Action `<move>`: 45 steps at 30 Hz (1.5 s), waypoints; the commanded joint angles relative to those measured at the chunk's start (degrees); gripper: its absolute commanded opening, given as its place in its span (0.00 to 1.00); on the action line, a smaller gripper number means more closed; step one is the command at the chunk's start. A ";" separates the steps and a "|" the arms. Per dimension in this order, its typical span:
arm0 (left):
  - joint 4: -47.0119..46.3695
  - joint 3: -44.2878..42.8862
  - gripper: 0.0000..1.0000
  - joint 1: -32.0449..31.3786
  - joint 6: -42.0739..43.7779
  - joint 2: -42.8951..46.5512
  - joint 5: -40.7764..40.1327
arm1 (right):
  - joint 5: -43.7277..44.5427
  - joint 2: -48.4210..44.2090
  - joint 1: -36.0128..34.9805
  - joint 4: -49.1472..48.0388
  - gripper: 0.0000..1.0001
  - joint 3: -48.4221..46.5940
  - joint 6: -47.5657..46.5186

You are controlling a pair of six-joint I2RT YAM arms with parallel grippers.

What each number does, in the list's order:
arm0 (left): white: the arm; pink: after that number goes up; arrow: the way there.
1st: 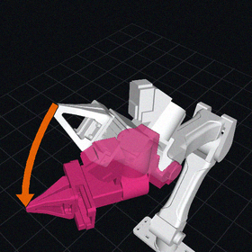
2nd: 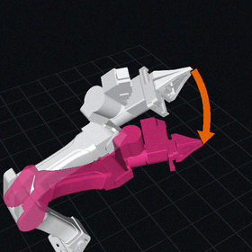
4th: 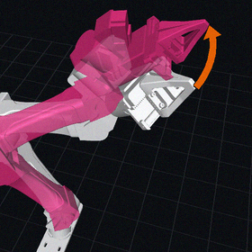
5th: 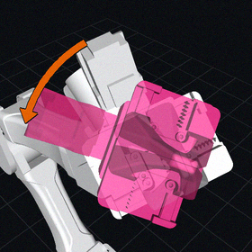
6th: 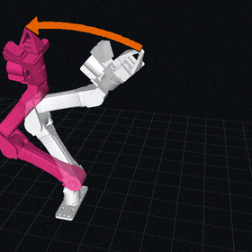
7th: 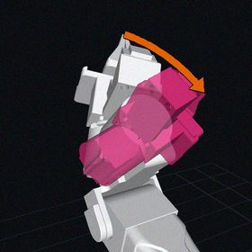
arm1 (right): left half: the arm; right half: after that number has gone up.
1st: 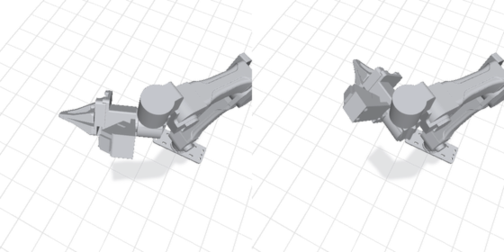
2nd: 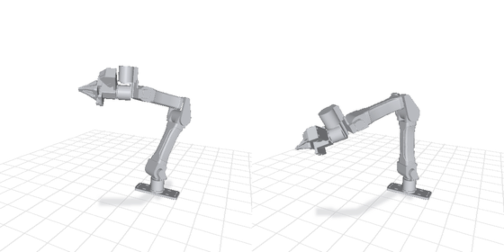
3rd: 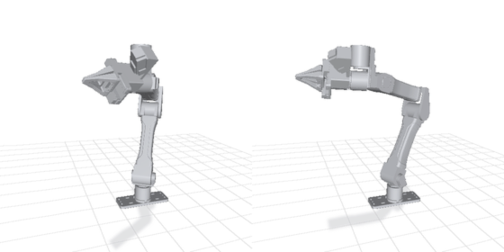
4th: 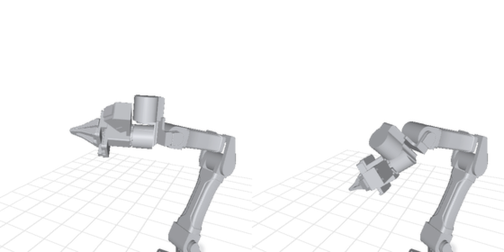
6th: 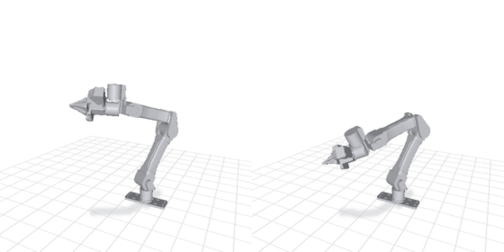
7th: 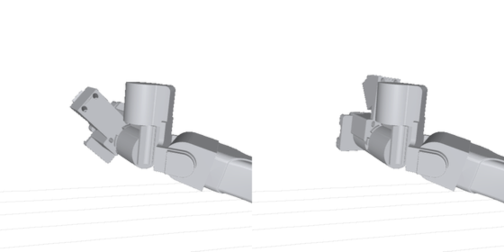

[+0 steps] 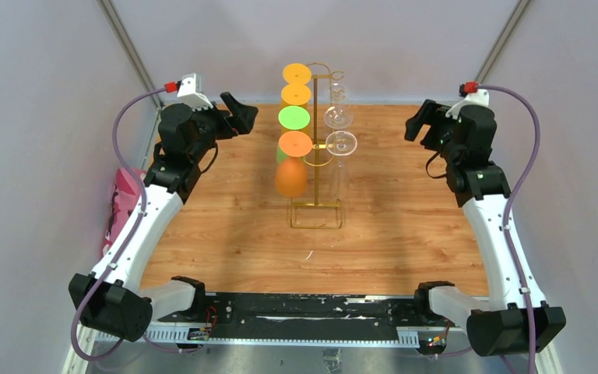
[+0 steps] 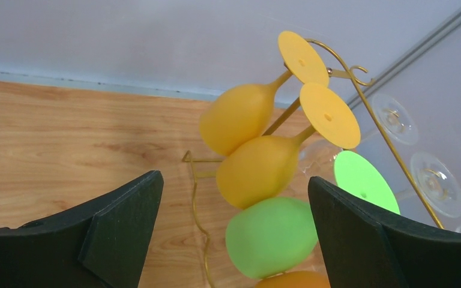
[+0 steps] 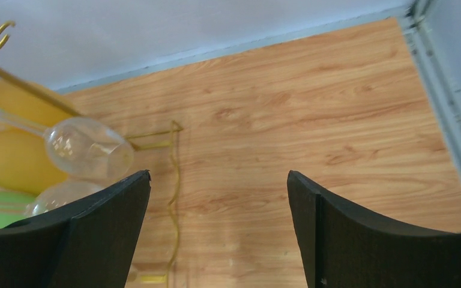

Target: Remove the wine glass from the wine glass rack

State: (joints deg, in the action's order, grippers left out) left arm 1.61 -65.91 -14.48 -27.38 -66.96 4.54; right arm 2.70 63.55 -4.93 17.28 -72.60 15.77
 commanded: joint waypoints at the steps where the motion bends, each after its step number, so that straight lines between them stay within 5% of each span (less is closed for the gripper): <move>1: 1.40 -0.56 0.98 -0.20 -1.96 1.30 5.05 | -11.66 -3.88 -0.97 -0.25 0.88 6.36 6.62; 8: -5.73 9.49 0.98 -0.20 -1.15 5.68 7.81 | -34.15 -9.31 -0.96 -15.00 0.78 17.66 21.33; 13: -7.10 11.49 0.98 -0.20 -1.91 6.17 9.88 | -40.73 -11.60 -0.88 -33.21 0.66 25.46 34.82; 19: -6.48 11.57 0.97 -0.20 -1.05 7.06 10.17 | -45.04 -10.97 -0.92 -37.41 0.52 23.08 40.50; 29: 0.94 10.37 0.96 -0.20 2.83 8.78 2.72 | -52.09 -4.05 -1.27 -42.54 0.47 21.42 48.98; 45: 3.33 11.04 0.96 -0.20 4.61 10.83 -0.48 | -52.16 1.25 -8.07 -41.27 0.42 18.55 47.93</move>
State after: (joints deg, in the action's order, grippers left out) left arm 3.86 -54.52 -14.48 -23.90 -57.25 5.15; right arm -48.07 64.27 -12.01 -23.64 -52.29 63.86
